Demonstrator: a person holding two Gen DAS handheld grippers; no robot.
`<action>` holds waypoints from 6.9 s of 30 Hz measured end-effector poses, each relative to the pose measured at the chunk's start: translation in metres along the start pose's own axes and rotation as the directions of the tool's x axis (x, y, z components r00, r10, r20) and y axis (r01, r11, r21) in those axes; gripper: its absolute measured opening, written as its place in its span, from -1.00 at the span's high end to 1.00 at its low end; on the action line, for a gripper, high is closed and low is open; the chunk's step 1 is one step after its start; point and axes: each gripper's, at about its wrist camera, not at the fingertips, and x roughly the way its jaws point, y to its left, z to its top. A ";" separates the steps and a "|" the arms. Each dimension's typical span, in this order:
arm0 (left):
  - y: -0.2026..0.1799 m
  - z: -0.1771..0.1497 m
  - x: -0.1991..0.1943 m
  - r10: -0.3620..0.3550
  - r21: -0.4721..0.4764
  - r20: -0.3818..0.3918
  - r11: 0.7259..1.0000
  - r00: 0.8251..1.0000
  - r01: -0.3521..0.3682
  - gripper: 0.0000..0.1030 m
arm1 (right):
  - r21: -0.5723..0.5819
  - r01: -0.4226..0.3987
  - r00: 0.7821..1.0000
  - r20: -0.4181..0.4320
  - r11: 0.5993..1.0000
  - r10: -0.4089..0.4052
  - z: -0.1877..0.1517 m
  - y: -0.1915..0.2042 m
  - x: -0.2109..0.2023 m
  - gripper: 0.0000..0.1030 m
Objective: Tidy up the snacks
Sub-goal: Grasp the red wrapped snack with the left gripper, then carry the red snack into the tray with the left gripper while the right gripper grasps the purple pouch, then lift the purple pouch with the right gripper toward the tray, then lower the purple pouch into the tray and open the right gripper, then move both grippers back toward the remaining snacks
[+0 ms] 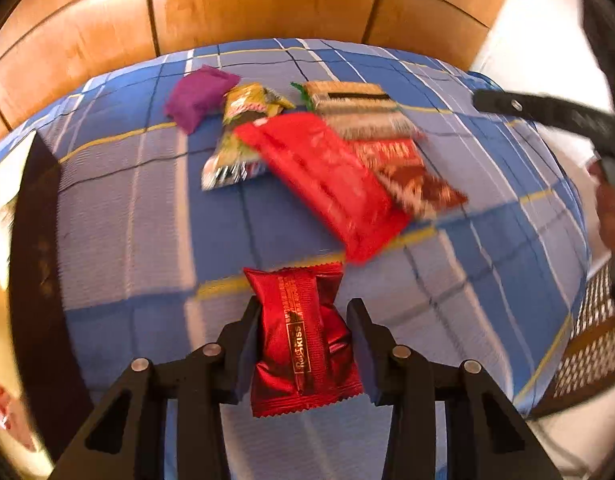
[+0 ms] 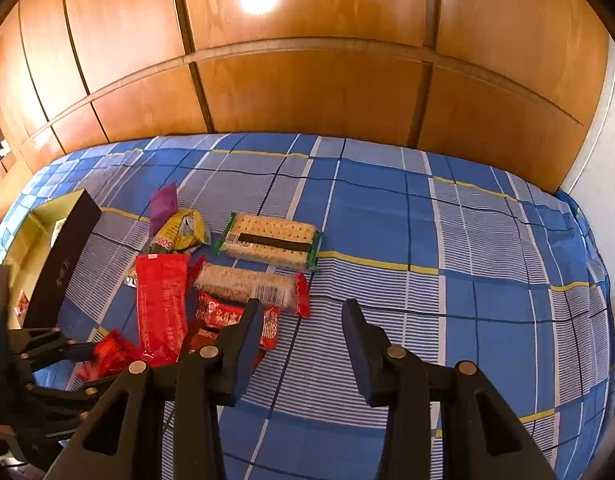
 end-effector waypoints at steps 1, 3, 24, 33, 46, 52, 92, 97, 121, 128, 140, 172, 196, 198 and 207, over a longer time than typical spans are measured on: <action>0.002 -0.008 -0.004 -0.001 0.004 0.012 1.000 1.000 0.001 0.18 | 0.000 -0.001 1.000 -0.005 1.000 0.001 0.000 0.000 0.001 0.20; 0.005 -0.020 -0.009 0.002 0.003 0.037 1.000 0.999 -0.002 0.18 | 0.003 -0.008 1.000 -0.020 1.000 0.008 -0.002 -0.001 0.004 0.21; 0.022 -0.039 -0.012 -0.092 -0.071 0.154 0.992 0.984 0.104 0.19 | -0.127 -0.256 0.962 -0.127 0.958 0.240 0.078 0.126 0.080 -0.23; 0.026 -0.042 -0.013 -0.117 -0.093 0.174 0.986 0.978 0.135 0.19 | -0.224 -0.183 0.963 -0.235 0.957 0.129 0.111 0.168 0.162 0.04; 0.020 -0.049 -0.014 -0.101 -0.082 0.190 0.990 0.977 0.118 0.19 | -0.311 -0.189 0.982 -0.082 0.931 0.172 0.096 0.162 0.075 0.38; 0.018 -0.048 -0.016 -0.106 -0.091 0.190 0.988 0.976 0.124 0.19 | -0.298 -0.210 0.977 -0.098 0.931 0.189 0.049 0.133 0.023 0.37; 0.165 -0.050 -0.106 0.259 -0.537 0.219 0.837 0.941 -0.106 -0.07 | -0.096 -0.224 0.960 -0.191 0.970 0.203 -0.073 0.105 0.024 0.33; 0.153 -0.062 -0.113 0.285 -0.537 0.214 0.833 0.934 -0.131 -0.10 | -0.101 -0.209 0.966 -0.176 0.973 0.189 -0.075 0.107 0.023 0.33; 0.148 -0.088 -0.127 0.327 -0.525 0.216 0.833 0.920 -0.172 -0.24 | -0.126 -0.195 0.970 -0.172 0.973 0.172 -0.072 0.130 0.019 0.34; 0.157 -0.096 -0.127 0.333 -0.552 0.204 0.816 0.920 -0.173 -0.25 | -0.158 -0.215 0.970 -0.150 0.964 0.192 -0.064 0.146 0.011 0.53; 0.159 -0.101 -0.133 0.335 -0.565 0.215 0.809 0.917 -0.162 -0.27 | -0.051 -0.283 0.943 -0.195 0.958 0.269 -0.066 0.133 0.025 0.24; 0.183 -0.123 -0.148 0.431 -0.629 0.198 0.745 0.880 -0.223 -0.32 | -0.326 -0.500 0.865 -0.144 0.803 0.480 -0.010 0.297 -0.007 0.25; 0.152 -0.106 -0.147 0.440 -0.530 0.213 0.802 0.873 -0.275 -0.38 | -0.226 -0.259 0.966 -0.056 0.939 0.253 -0.028 0.199 -0.007 0.18; 0.147 -0.103 -0.147 0.435 -0.516 0.221 0.812 0.873 -0.274 -0.38 | -0.250 -0.193 0.981 -0.031 0.949 0.191 -0.030 0.191 -0.010 0.18; 0.129 -0.087 -0.144 0.413 -0.467 0.235 0.842 0.880 -0.270 -0.38 | -0.351 0.055 0.993 0.120 0.935 -0.013 -0.033 0.180 -0.034 0.18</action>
